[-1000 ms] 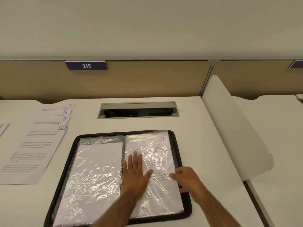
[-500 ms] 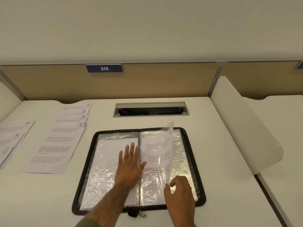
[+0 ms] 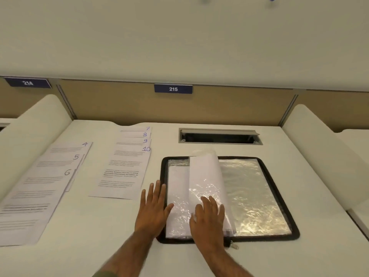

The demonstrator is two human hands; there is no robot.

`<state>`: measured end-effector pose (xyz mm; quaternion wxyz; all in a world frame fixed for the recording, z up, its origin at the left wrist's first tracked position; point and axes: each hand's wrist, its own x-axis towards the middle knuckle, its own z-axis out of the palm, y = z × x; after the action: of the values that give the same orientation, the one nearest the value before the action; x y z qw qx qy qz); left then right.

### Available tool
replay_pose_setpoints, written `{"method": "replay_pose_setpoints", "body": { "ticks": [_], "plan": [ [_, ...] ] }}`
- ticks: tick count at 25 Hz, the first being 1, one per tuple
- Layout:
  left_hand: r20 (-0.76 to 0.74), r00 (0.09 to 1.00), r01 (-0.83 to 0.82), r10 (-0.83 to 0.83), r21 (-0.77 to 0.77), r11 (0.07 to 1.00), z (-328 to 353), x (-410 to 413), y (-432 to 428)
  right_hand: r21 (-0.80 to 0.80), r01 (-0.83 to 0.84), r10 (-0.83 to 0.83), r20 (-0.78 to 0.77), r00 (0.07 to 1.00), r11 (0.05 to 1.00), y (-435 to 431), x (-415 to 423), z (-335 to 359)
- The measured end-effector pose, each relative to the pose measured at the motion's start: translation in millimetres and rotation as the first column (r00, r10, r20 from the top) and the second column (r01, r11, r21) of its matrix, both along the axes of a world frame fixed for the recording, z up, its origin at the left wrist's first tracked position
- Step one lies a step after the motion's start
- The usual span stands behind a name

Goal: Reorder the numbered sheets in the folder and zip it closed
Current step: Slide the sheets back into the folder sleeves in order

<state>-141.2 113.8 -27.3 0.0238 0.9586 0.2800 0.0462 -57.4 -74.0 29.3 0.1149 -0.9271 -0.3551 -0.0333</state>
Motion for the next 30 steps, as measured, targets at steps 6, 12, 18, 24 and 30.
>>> {"method": "replay_pose_setpoints", "body": {
  "ticks": [6,12,18,24,30],
  "plan": [
    [-0.013,0.999,-0.047,0.046,-0.034,0.998,-1.8,-60.4,44.2,-0.117,-0.112,0.109,-0.035,0.993,0.987,43.7,-46.5,-27.9],
    [-0.018,0.989,-0.145,0.144,-0.059,0.988,2.7,-89.6,83.5,-0.181,-0.221,0.193,-0.163,0.968,0.958,91.2,-49.8,-56.7],
    [0.017,0.954,-0.3,0.299,0.029,0.954,22.9,-132.1,150.0,-0.083,-0.401,0.401,-0.019,0.916,0.912,181.8,-53.9,-57.4],
    [0.025,0.919,-0.394,0.393,0.033,0.919,23.1,-172.3,202.6,-0.084,-0.497,0.5,0.012,0.866,0.863,261.7,-76.9,-37.4],
    [0.023,0.939,-0.345,0.344,0.043,0.938,16.8,-200.7,303.2,-0.114,-0.477,0.479,-0.018,0.878,0.871,353.9,-106.1,-25.7]
  ]
}}
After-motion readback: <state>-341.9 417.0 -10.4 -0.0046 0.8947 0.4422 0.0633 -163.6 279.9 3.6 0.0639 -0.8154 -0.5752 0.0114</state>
